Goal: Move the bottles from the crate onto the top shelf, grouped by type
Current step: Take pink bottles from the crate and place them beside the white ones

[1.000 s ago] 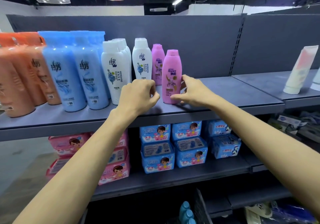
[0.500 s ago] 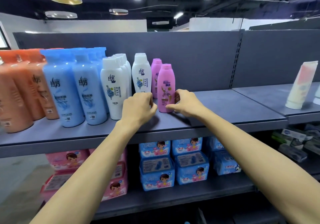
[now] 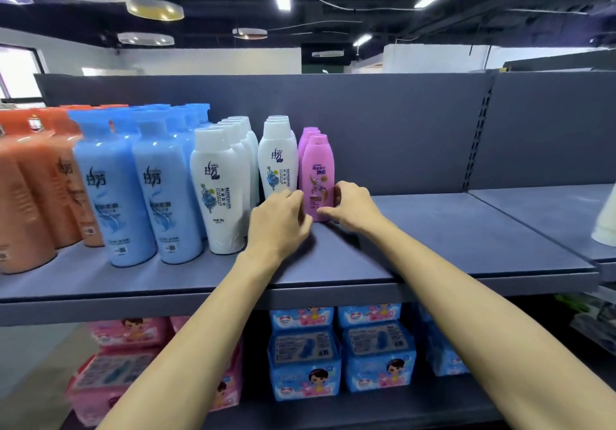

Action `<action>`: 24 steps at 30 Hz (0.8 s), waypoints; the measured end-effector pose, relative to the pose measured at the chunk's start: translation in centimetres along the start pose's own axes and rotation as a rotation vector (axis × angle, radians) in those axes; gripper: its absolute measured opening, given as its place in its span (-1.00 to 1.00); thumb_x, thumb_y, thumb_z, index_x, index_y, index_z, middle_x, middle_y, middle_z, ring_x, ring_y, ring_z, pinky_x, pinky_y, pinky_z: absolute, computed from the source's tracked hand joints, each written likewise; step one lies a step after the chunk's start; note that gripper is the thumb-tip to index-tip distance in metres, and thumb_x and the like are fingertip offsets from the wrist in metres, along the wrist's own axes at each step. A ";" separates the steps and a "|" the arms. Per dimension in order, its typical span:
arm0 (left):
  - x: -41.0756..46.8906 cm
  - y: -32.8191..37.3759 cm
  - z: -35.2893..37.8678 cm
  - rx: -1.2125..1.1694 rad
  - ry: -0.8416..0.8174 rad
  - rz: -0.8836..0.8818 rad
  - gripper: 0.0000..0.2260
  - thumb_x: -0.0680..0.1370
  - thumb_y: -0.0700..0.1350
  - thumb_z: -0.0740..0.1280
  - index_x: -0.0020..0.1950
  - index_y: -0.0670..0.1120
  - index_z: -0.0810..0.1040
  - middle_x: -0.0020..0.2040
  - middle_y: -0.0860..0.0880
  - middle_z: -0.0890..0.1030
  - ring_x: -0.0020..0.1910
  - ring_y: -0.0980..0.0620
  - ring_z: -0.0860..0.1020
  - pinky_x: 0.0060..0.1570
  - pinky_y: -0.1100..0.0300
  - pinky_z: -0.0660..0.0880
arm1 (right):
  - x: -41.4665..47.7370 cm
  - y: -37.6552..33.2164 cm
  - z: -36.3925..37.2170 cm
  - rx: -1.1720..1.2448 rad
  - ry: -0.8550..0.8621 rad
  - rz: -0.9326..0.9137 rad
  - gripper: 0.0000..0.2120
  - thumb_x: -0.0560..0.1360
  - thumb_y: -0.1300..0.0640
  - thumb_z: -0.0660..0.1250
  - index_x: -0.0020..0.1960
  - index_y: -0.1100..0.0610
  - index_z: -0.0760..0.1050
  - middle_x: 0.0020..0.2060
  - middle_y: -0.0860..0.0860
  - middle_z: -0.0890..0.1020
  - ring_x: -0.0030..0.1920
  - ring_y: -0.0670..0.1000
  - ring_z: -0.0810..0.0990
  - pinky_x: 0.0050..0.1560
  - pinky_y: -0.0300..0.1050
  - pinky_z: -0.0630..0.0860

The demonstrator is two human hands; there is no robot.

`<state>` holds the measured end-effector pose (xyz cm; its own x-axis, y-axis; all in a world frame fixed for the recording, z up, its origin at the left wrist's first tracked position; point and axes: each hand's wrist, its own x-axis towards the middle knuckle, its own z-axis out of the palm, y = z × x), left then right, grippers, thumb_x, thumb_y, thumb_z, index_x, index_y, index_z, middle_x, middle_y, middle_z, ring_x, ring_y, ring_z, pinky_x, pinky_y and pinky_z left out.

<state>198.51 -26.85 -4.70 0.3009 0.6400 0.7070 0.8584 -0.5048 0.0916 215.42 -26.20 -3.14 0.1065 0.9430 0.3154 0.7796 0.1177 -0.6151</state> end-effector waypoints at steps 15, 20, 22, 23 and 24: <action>0.3 -0.4 0.7 -0.011 0.016 -0.045 -0.87 0.47 -0.02 0.25 -0.14 -0.08 0.44 -0.17 0.00 0.53 -0.12 -0.07 0.50 -0.27 0.04 0.47 | 2.4 0.4 1.0 -0.010 0.011 0.014 -0.71 0.43 0.07 0.50 0.05 0.19 0.54 -0.06 0.09 0.66 -0.07 0.10 0.59 -0.12 -0.08 0.50; 0.3 -0.5 0.6 -0.048 -0.019 -0.063 -0.88 0.46 -0.04 0.26 -0.15 -0.09 0.45 -0.20 -0.01 0.52 -0.14 -0.08 0.49 -0.24 0.03 0.49 | 2.2 0.0 1.0 -0.055 0.015 0.045 -0.67 0.44 0.03 0.48 0.05 0.22 0.52 -0.03 0.14 0.64 -0.03 0.16 0.60 -0.03 0.01 0.57; 0.2 -0.5 0.5 -0.058 -0.018 -0.062 -0.88 0.46 -0.05 0.27 -0.16 -0.09 0.45 -0.20 -0.01 0.52 -0.15 -0.08 0.49 -0.25 0.04 0.48 | 1.7 -0.1 0.8 -0.084 0.027 0.058 -0.64 0.45 0.00 0.48 0.06 0.23 0.50 -0.01 0.16 0.62 -0.02 0.18 0.59 0.00 0.05 0.57; 0.1 -0.5 0.4 -0.059 -0.015 -0.060 -0.89 0.46 -0.06 0.27 -0.16 -0.09 0.45 -0.21 -0.01 0.52 -0.16 -0.08 0.49 -0.26 0.05 0.47 | 1.4 -0.2 0.7 -0.095 0.040 0.062 -0.63 0.45 0.00 0.48 0.08 0.23 0.49 0.00 0.16 0.62 0.00 0.18 0.59 0.03 0.07 0.57; 0.1 -0.5 0.4 -0.060 -0.010 -0.059 -0.89 0.46 -0.06 0.27 -0.16 -0.09 0.45 -0.21 -0.01 0.51 -0.16 -0.08 0.49 -0.27 0.05 0.47 | 1.0 -0.3 0.5 -0.102 0.052 0.064 -0.62 0.45 -0.01 0.49 0.10 0.22 0.49 0.02 0.15 0.61 0.02 0.18 0.59 0.06 0.08 0.57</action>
<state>198.26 -26.28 -4.98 0.2550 0.6750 0.6923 0.8485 -0.4996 0.1745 214.98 -25.13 -3.03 0.1876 0.9297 0.3169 0.8286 0.0234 -0.5593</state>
